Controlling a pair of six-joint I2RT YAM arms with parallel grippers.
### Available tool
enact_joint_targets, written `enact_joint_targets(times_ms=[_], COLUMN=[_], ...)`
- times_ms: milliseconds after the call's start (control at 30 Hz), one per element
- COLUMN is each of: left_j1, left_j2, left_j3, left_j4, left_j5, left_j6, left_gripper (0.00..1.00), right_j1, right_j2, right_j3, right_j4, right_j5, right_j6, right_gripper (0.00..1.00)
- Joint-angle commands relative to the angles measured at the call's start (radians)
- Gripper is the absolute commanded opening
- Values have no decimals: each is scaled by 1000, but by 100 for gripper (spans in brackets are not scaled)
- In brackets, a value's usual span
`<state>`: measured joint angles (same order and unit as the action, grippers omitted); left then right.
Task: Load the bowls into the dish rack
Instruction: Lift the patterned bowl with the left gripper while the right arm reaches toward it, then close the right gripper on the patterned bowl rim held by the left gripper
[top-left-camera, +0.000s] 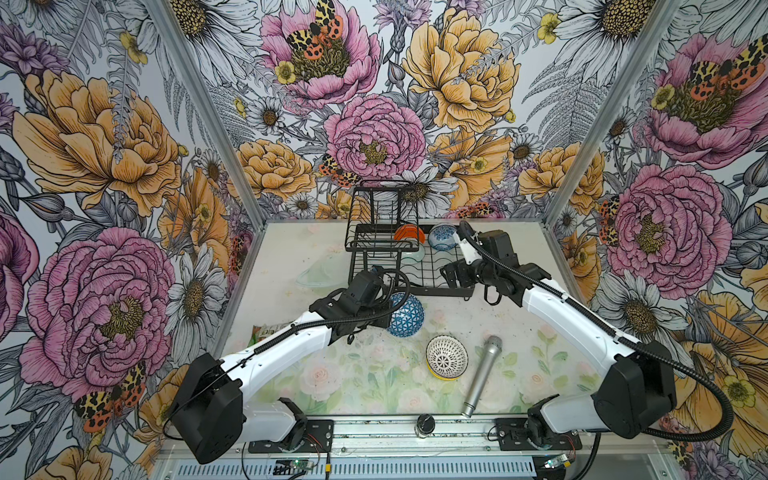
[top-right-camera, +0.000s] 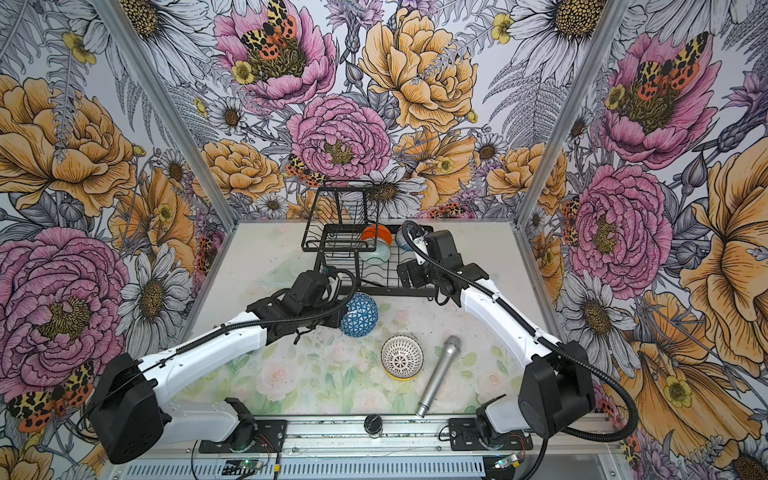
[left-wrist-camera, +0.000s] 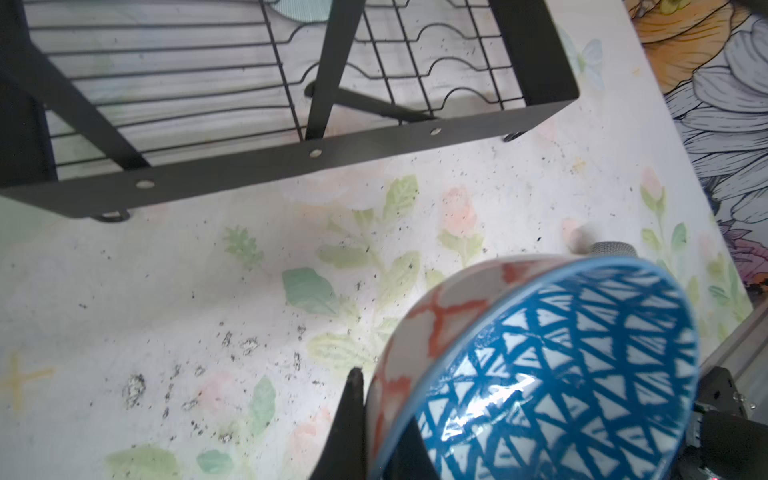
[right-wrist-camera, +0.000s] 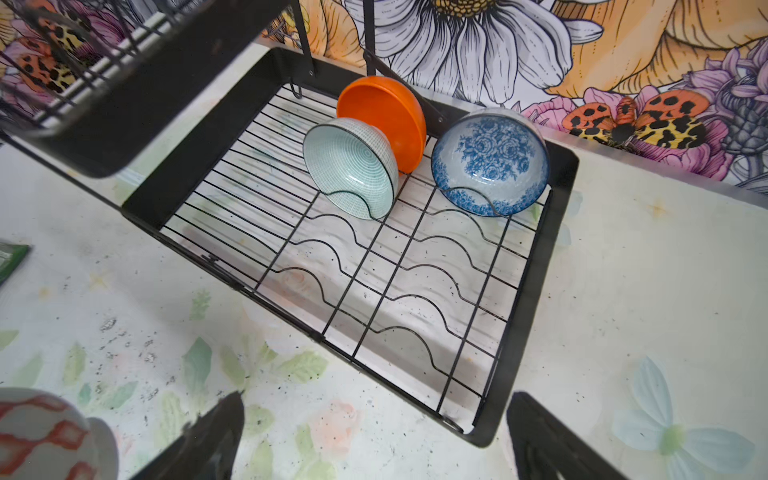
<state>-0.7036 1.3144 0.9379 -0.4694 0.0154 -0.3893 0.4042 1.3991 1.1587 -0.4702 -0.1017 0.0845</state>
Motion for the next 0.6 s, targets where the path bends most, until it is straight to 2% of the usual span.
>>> enact_joint_targets(times_ms=[0,300,567], left_j1=[5,3,-5], left_j2=[21,57,101], left_j3=[55,102,139], left_j4=[112,190,204], left_j5=[-6,-7,-25], left_j6=[30,30,40], left_gripper=[0,0,0], right_j1=[-5,16,19], right_j2=[-42,-93,-164], right_j3=[-25,-96,-85], right_j4=[16,18,21], right_j5=[-76,-136,-133], right_j6=[55,131,161], right_gripper=[99,99,99])
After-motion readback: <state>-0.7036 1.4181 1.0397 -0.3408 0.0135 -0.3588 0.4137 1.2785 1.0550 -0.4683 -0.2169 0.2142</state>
